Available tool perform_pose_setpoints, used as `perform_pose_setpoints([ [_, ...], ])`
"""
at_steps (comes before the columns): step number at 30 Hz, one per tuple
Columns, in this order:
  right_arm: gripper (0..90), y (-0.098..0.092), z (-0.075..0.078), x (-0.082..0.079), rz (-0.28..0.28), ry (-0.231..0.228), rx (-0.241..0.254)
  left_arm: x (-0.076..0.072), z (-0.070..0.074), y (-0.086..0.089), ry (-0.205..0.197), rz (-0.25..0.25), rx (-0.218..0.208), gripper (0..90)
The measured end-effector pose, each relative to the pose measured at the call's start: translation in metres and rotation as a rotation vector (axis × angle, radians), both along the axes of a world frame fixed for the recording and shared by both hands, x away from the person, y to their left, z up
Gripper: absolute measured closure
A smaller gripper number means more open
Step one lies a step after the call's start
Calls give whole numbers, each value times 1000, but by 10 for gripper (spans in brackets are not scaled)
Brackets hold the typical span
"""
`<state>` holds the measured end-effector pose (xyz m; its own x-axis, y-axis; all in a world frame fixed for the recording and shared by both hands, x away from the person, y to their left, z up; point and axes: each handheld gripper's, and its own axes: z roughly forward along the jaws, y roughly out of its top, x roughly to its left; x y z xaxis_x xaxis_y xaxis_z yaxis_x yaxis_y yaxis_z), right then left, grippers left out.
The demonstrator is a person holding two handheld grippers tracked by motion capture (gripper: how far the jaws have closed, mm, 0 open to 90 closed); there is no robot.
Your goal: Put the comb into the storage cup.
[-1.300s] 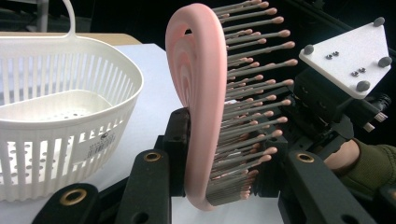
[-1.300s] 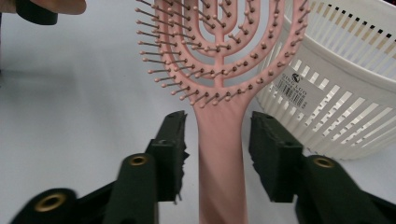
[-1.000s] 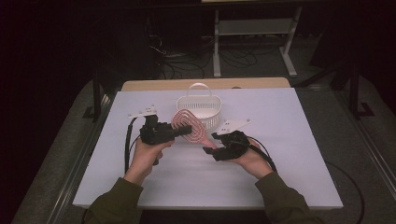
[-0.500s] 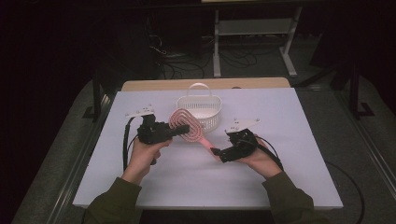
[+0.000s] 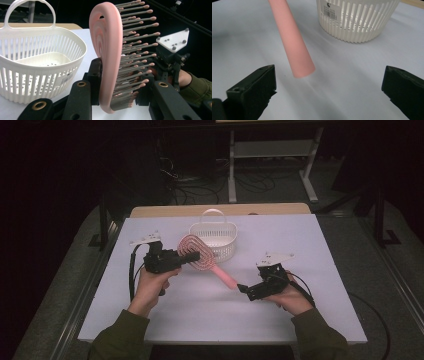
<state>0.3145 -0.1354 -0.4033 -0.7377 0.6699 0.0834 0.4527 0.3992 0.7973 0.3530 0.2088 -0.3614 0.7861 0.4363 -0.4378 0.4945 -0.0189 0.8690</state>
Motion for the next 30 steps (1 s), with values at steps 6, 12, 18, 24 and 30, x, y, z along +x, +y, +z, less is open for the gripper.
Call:
perform_pose_setpoints([
  [6,0,-11,-10,-9,-32,7,4,0,0,1,0,1,1,653],
  [12,0,-23,-20,-17,-51,8,-4,0,1,1,-2,-1,-1,653],
  [18,0,-38,-30,-24,-67,25,15,-1,1,1,-3,-3,-3,653],
  [24,0,-46,-38,-30,-80,31,26,-1,5,2,-14,-8,0,653],
  [30,0,-48,-41,-31,-75,46,21,1,19,7,-42,-1,-4,653],
])
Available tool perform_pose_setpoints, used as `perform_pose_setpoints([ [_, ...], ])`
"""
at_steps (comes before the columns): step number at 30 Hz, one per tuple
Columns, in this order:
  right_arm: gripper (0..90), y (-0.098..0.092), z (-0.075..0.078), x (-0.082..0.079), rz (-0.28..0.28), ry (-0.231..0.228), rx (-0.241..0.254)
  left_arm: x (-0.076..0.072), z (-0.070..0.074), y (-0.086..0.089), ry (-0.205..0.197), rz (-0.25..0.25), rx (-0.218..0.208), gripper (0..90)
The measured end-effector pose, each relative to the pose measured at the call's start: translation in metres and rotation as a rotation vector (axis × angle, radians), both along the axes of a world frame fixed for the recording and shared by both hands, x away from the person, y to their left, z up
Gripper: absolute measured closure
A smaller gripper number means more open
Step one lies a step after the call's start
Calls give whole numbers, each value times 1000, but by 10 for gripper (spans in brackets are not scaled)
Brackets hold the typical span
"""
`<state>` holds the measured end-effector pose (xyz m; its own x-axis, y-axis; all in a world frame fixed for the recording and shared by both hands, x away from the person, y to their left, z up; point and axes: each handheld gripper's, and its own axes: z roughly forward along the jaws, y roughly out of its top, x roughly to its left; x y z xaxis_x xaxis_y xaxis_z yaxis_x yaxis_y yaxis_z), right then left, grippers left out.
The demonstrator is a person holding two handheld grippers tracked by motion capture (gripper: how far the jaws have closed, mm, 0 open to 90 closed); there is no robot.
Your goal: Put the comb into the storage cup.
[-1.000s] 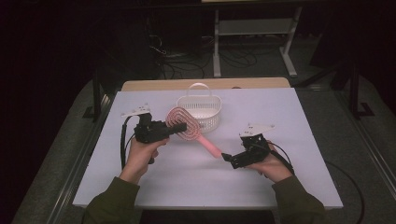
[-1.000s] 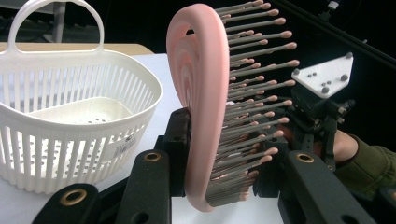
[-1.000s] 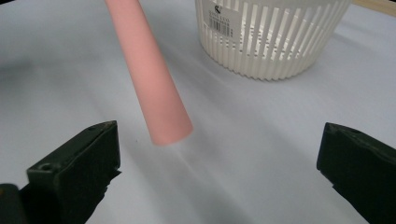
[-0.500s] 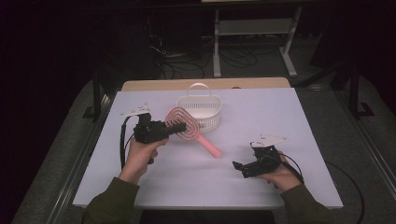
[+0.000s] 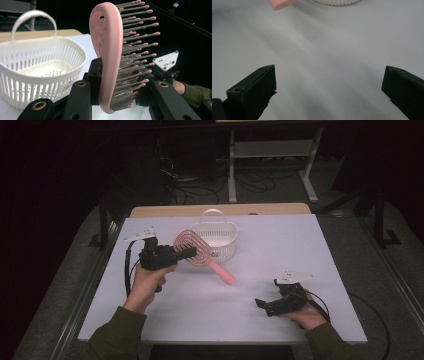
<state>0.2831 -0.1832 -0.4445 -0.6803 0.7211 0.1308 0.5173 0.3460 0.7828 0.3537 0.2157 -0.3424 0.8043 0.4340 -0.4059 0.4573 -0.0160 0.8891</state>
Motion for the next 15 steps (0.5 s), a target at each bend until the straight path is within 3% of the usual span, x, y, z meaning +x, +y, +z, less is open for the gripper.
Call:
perform_pose_setpoints([
  [15,0,1,0,1,0,-2,9,16,29,-6,-64,-10,-18,654],
])
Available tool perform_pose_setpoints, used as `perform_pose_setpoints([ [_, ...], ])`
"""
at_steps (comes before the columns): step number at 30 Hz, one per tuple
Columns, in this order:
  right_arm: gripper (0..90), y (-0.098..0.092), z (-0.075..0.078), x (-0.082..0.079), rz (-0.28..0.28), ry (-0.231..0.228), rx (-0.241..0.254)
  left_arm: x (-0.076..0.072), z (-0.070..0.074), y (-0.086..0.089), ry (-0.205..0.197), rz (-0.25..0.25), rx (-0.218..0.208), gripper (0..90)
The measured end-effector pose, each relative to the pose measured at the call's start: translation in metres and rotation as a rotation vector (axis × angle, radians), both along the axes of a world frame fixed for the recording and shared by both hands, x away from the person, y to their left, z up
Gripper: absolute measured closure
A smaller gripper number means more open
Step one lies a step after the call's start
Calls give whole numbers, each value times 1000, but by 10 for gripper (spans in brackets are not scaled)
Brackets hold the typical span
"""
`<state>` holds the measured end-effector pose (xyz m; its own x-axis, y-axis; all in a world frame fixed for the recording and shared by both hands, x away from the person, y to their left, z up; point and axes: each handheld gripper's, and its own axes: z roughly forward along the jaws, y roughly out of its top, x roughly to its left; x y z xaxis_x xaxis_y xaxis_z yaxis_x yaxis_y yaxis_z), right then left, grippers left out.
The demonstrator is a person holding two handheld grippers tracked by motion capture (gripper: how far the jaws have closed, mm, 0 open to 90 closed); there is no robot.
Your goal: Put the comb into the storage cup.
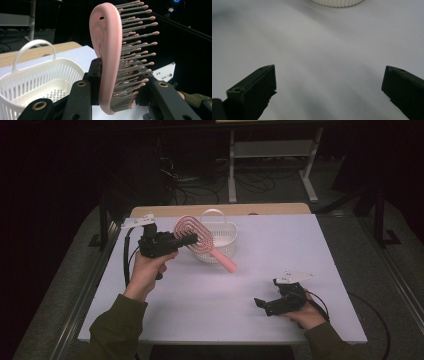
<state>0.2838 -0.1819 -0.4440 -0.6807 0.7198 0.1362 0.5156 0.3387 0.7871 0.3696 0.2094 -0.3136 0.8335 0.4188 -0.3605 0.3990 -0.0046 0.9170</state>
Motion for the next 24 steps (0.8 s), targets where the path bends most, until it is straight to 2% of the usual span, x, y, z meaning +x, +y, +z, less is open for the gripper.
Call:
perform_pose_setpoints([
  [11,0,-1,1,0,-2,-2,5,18,17,-4,-28,10,-13,654],
  [24,0,-2,1,0,-3,0,9,34,26,-5,-45,37,-21,654],
])
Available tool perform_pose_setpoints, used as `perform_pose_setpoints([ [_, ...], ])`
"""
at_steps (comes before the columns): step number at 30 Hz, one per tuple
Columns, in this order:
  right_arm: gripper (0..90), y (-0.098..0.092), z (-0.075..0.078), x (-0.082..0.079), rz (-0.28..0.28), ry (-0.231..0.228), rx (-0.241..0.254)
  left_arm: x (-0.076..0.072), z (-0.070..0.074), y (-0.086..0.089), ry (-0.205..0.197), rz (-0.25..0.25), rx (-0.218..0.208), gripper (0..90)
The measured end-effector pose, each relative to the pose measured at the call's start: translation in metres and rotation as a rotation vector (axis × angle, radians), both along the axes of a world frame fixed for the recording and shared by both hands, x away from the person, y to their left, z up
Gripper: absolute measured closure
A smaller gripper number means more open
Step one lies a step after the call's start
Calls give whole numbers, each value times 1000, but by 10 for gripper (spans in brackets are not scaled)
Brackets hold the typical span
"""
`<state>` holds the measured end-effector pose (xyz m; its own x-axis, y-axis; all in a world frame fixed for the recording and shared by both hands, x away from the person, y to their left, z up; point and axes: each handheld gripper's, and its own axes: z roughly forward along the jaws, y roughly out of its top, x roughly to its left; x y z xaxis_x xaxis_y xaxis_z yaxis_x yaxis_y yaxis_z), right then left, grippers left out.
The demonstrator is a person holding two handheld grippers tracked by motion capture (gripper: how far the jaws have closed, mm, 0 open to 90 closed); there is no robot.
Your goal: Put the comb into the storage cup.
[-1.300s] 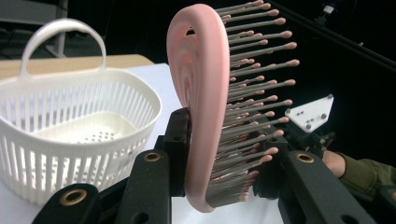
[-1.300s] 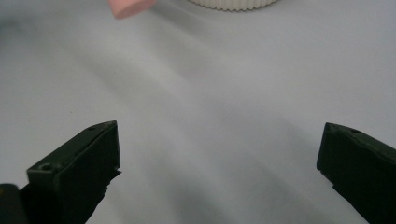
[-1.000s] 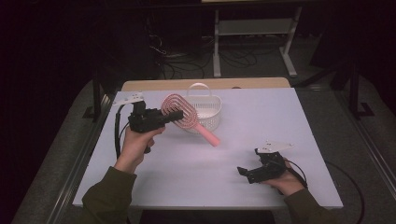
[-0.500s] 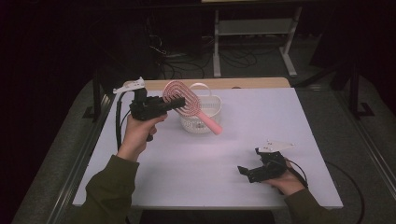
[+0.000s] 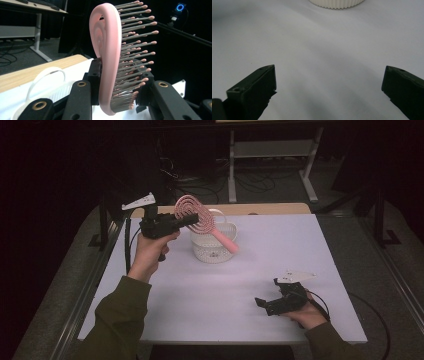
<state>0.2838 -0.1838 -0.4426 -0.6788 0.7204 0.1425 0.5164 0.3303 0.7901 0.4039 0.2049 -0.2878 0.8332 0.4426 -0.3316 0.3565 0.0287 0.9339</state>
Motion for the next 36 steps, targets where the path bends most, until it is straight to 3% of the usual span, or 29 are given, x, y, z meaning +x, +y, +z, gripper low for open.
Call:
perform_pose_setpoints([
  [12,0,0,0,0,5,-2,-1,18,4,7,-22,50,-9,655],
  [24,0,0,0,-1,5,-3,0,35,-9,5,0,108,-11,654],
  [36,0,0,1,-1,6,-6,-2,46,-22,-1,8,161,12,654],
])
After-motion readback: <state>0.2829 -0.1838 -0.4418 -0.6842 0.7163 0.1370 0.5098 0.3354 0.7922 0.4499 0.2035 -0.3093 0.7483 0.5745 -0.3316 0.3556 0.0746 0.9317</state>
